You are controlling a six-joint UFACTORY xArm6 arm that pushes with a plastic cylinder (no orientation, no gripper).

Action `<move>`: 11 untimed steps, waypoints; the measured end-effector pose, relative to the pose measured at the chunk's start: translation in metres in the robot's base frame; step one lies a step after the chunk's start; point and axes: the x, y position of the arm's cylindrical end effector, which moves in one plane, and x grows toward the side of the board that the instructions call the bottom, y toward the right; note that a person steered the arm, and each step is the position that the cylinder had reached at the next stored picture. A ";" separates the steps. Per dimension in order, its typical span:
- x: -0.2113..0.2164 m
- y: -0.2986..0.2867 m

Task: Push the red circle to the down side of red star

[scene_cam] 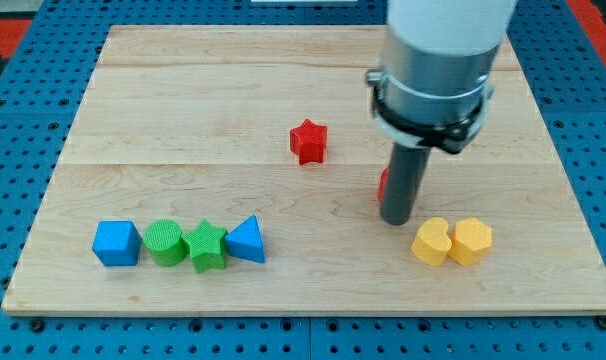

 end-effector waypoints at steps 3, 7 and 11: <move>-0.052 0.062; -0.046 -0.058; -0.004 -0.073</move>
